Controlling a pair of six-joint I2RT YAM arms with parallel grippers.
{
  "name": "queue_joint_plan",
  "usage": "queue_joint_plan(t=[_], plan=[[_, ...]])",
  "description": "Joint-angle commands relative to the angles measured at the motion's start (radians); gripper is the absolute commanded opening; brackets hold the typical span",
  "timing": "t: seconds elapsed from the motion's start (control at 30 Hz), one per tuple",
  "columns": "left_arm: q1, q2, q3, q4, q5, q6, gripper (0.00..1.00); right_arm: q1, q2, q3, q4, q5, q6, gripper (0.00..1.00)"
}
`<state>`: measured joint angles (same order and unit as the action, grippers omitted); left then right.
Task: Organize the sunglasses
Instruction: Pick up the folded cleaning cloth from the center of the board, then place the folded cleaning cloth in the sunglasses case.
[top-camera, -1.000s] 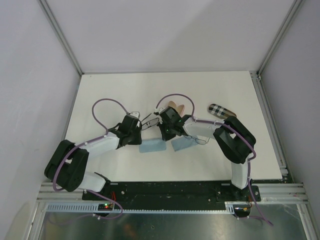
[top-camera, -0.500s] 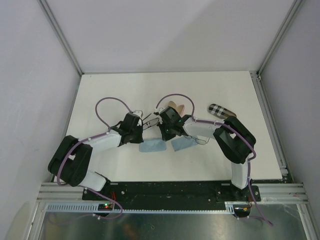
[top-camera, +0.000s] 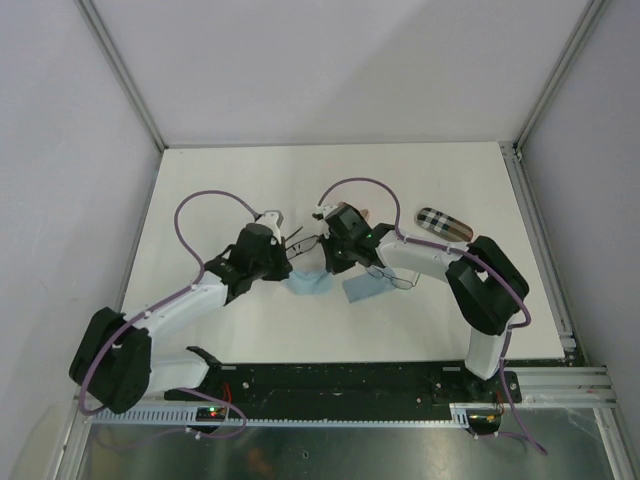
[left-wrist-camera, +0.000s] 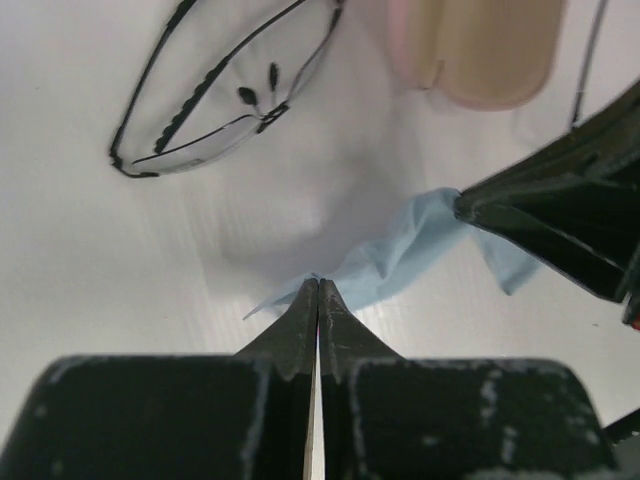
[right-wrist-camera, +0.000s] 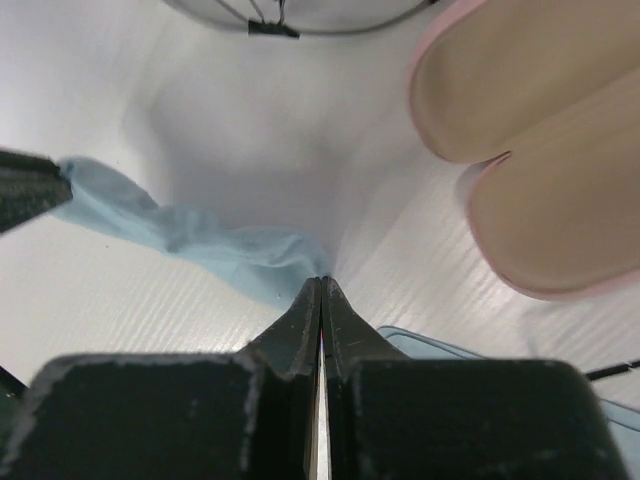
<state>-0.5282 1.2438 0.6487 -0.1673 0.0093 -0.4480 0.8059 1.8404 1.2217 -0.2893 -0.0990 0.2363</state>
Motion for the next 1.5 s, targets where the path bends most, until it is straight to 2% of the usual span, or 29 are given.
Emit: queue_joint_plan(t=[0.0,0.43,1.47], plan=[[-0.051,-0.058,-0.015,0.041,-0.071,-0.074,0.0,-0.03,-0.075,0.018,0.007,-0.013,0.022,0.0],[-0.103,0.008,0.052,0.091,-0.101,-0.101,0.0,-0.117,-0.053,0.075,0.008,-0.033,0.012,0.0],[-0.148,0.348,0.259,0.302,-0.122,-0.119,0.0,-0.294,0.106,0.239,-0.003,-0.079,-0.016,0.0]])
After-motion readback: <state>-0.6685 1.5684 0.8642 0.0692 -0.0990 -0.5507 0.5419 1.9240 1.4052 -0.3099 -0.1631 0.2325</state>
